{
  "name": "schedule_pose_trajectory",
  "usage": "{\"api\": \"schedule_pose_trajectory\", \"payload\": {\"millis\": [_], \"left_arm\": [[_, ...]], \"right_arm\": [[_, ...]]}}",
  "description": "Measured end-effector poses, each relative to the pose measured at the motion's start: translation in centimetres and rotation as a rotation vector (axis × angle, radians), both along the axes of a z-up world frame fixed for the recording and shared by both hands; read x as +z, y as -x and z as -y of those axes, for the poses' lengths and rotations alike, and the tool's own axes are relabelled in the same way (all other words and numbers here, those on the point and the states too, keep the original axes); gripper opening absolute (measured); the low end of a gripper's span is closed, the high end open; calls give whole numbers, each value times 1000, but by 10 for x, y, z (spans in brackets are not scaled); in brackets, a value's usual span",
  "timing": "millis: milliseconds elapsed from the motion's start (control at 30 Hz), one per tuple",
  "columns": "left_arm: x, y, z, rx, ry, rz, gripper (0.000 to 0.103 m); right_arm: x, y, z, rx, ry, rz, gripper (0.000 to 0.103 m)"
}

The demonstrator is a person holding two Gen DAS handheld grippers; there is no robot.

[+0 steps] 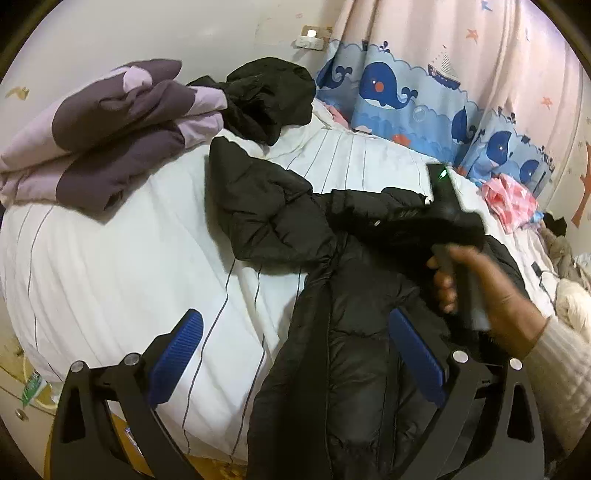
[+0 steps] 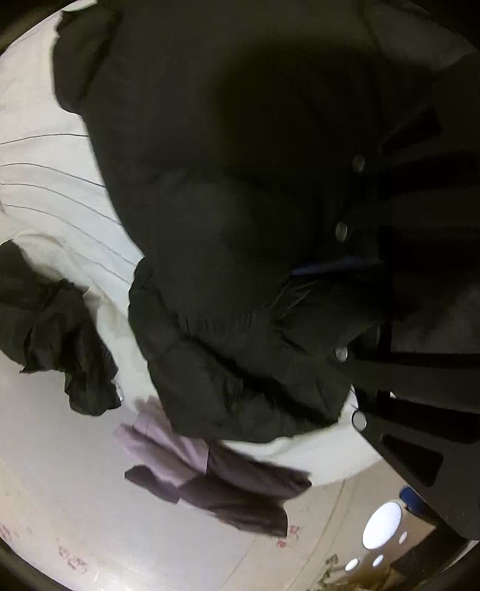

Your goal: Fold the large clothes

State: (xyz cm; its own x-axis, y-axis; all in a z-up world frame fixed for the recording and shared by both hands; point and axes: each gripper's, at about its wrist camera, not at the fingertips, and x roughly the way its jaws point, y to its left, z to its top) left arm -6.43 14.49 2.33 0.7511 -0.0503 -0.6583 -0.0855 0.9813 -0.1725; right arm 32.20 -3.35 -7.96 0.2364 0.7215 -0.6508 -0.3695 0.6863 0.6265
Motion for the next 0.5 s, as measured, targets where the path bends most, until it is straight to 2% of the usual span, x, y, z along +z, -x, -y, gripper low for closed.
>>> {"api": "schedule_pose_trajectory", "payload": {"millis": [33,67,100,133,167,233,333,500], "left_arm": [[0,0,2,-2,-3,1,96],[2,1,4,-5,-3,2,96],[3,2,6,-7,-1,5,96],[5,4,9,-10,-2,11,96],[8,5,13,-10,-10,16,96],[13,8,21,-19,-45,32,96],[21,8,36,-45,-102,46,96],[32,9,64,-84,-171,86,96]], "right_arm": [[13,5,4,2,1,9,33],[27,13,12,4,-12,37,50],[50,13,20,-1,-22,59,61],[65,23,32,-11,-44,92,83],[79,35,46,-27,-68,133,90],[102,59,83,-64,-92,203,90],[113,79,140,-166,-78,250,92],[94,88,226,-350,-102,184,92]]}}
